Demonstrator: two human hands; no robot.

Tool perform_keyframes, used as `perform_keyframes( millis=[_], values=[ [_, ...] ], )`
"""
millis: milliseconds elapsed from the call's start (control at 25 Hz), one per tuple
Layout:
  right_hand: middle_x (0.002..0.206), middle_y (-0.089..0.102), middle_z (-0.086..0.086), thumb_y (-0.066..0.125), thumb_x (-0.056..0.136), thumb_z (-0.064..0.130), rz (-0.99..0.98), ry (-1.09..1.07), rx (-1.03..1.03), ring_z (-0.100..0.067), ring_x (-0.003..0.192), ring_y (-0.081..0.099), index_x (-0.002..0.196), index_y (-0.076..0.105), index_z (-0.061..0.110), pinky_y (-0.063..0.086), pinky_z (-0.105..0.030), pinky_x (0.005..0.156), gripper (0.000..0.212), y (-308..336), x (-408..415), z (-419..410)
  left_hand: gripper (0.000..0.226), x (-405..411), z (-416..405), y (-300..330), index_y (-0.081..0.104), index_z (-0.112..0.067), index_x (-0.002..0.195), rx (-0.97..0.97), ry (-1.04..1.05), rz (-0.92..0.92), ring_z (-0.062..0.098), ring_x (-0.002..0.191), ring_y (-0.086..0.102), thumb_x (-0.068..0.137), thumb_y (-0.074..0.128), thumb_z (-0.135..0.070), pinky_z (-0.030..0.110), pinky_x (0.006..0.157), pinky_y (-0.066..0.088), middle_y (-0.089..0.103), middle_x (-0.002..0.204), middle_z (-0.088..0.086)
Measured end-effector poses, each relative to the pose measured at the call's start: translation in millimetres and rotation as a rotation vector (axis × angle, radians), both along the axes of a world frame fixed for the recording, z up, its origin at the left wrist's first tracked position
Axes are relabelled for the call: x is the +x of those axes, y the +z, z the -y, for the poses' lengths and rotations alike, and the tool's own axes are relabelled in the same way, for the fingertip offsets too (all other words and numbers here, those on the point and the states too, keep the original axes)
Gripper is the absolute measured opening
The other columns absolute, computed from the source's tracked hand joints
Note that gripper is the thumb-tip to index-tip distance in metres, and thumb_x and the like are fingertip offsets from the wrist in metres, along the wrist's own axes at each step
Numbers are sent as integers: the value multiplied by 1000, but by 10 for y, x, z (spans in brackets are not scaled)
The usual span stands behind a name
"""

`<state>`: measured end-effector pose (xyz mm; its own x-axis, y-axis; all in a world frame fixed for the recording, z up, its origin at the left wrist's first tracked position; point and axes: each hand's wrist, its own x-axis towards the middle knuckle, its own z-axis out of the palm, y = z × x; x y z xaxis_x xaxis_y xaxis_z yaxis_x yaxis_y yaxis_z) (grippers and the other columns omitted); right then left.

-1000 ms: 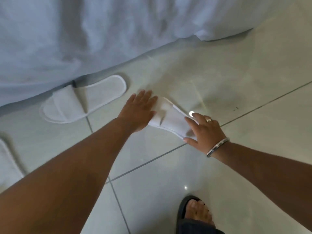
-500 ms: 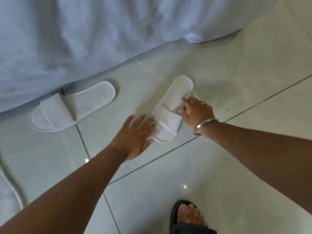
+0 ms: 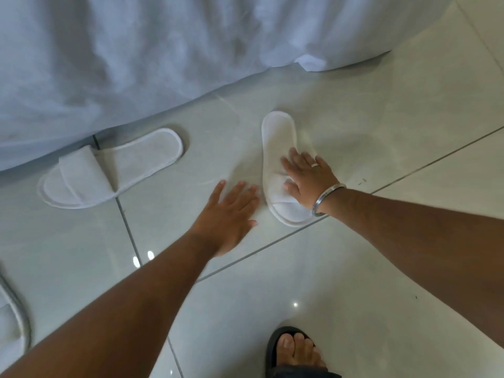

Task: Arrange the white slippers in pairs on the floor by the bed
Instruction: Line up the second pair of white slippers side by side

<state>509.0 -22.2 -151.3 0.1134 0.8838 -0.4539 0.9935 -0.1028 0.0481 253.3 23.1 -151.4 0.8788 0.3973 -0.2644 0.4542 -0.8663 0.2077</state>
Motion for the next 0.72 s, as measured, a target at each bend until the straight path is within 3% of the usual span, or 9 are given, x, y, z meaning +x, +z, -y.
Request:
perform_keyframes(
  millis=[120,320,480,600,640,720],
  values=[
    [163,8,-7,39,94,46,8,148,20,-32,147,14,151,12,26,11,-52,118,66,-47,-213,45,63,-382,-323,5,31,-12,151,108,154,-37,34,149,20,96,21,-43,60,118,5,25,161,10],
    [163,3,-5,37,93,50,-38,288,-1,-31,148,10,151,9,27,5,-55,118,68,-5,-764,52,66,-942,-605,-53,16,-13,155,124,326,-188,28,152,4,99,30,-43,58,120,-1,8,166,8],
    [160,20,-11,41,90,52,-39,253,152,-37,143,28,149,24,19,19,-55,114,70,303,-856,-306,71,-1196,-597,17,15,-13,155,163,395,-110,30,152,8,97,32,-49,56,121,3,9,165,10],
    [158,27,-9,46,91,48,-103,366,204,-34,141,31,148,28,18,20,-51,114,67,380,-1253,-1009,72,-1545,-753,70,10,-12,155,173,701,-96,32,152,2,97,29,-51,51,122,1,5,165,14],
    [159,26,-7,44,92,48,-109,398,162,-33,142,29,148,26,20,18,-50,115,66,373,-1447,-1257,71,-1687,-818,88,13,-11,154,155,816,-122,34,151,3,98,30,-51,51,122,3,8,164,16],
    [160,21,-4,34,94,50,-26,483,64,-30,145,22,148,23,24,12,-52,116,60,311,-1785,-1597,62,-1923,-900,147,32,-10,144,102,960,-107,39,144,25,96,38,-48,53,119,22,30,154,20]
  ],
)
